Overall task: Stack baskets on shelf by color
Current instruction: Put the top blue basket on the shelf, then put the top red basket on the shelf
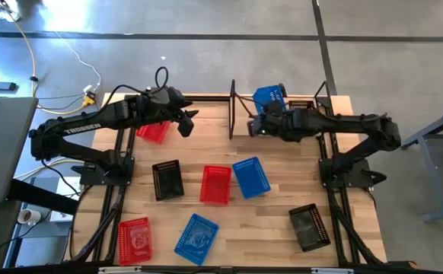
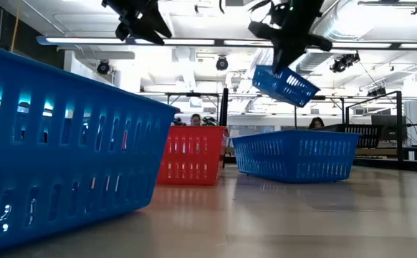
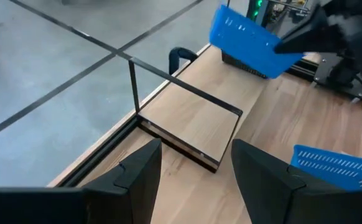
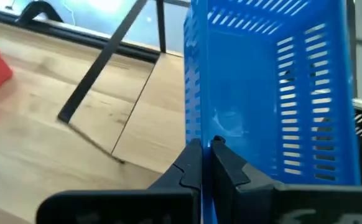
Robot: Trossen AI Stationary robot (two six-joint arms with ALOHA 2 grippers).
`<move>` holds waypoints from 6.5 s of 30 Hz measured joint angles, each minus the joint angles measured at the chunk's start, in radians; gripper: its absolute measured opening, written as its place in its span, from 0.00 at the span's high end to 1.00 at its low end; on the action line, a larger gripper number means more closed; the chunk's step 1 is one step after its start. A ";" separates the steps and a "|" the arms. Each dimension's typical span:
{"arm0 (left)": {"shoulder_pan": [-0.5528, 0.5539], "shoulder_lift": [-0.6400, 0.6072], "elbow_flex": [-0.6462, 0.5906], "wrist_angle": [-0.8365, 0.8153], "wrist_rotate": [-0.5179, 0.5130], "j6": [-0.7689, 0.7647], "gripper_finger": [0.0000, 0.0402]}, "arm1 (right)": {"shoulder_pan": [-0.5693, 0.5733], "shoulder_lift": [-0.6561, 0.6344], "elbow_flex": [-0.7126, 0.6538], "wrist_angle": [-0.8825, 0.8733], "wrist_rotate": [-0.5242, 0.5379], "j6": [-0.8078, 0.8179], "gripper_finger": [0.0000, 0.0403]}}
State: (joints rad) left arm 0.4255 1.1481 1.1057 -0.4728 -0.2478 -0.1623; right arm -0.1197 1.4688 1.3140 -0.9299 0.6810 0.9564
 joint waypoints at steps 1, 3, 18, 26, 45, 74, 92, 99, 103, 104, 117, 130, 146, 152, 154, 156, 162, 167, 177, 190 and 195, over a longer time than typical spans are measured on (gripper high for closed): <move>0.000 0.000 0.000 0.000 0.000 -0.001 0.54 | -0.009 0.009 0.000 -0.001 -0.017 0.018 1.00; 0.000 0.000 0.000 0.000 0.000 -0.002 0.54 | -0.020 0.029 0.000 -0.008 -0.039 0.051 1.00; 0.006 0.000 0.000 0.000 -0.002 -0.002 0.54 | -0.040 0.167 0.000 -0.078 -0.088 0.214 1.00; 0.006 0.000 0.000 0.000 -0.002 -0.002 0.54 | -0.078 0.198 0.000 -0.092 -0.117 0.210 1.00; 0.006 0.000 0.000 0.000 -0.007 0.001 0.54 | -0.182 0.222 -0.001 -0.093 -0.203 0.165 1.00; 0.006 0.000 0.000 0.000 -0.010 -0.002 0.54 | -0.234 0.222 -0.001 -0.088 -0.269 0.161 0.87; 0.006 0.000 0.000 0.000 -0.010 -0.001 0.54 | -0.234 0.218 -0.001 -0.072 -0.264 0.090 0.85; 0.006 0.000 0.000 -0.001 -0.010 0.001 0.54 | -0.234 0.218 -0.001 -0.073 -0.271 0.091 0.82; 0.006 0.000 0.000 -0.007 -0.010 0.001 0.54 | -0.231 0.208 0.026 -0.090 -0.282 0.066 0.79; 0.006 0.000 0.000 -0.017 -0.010 0.005 0.54 | -0.230 0.205 0.041 -0.098 -0.287 0.052 0.79; 0.007 -0.047 0.000 -0.321 -0.006 0.017 0.54 | -0.150 0.203 0.238 -0.354 -0.213 -0.041 0.78; 0.008 -0.139 0.000 -0.639 0.015 0.236 0.54 | -0.106 0.204 0.466 -0.490 -0.176 -0.160 0.78; 0.008 -0.135 -0.097 -0.761 0.159 0.480 0.54 | -0.166 0.204 0.799 -0.613 -0.124 -0.529 0.78; 0.008 -0.084 -0.156 -0.762 0.103 0.480 0.54 | -0.184 0.204 0.829 -0.620 -0.125 -0.611 0.78; 0.008 -0.062 -0.170 -0.762 0.085 0.480 0.54 | -0.190 0.204 0.829 -0.623 -0.132 -0.625 0.78; 0.008 -0.034 -0.179 -0.762 0.079 0.480 0.54 | -0.190 0.204 0.828 -0.623 -0.133 -0.639 0.78; 0.008 0.068 -0.194 -0.758 0.037 0.480 0.54 | -0.190 0.204 0.828 -0.623 -0.133 -0.647 0.78; 0.033 0.166 -0.194 -0.758 0.000 0.476 0.54 | -0.190 0.204 0.828 -0.622 -0.135 -0.649 0.78; 0.113 0.330 -0.194 -0.749 -0.039 0.480 0.54 | -0.190 0.204 0.828 -0.621 -0.135 -0.670 0.78; 0.203 0.459 -0.194 -0.683 -0.028 0.488 0.54 | -0.190 0.204 0.827 -0.599 -0.135 -0.696 0.78; 0.211 0.479 -0.194 -0.684 -0.025 0.488 0.61 | -0.190 0.204 0.827 -0.599 -0.135 -0.685 0.78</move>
State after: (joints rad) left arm 0.6369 1.6272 0.9115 -1.1564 -0.2729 0.3259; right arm -0.3099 1.6730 2.1410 -1.5284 0.5461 0.2710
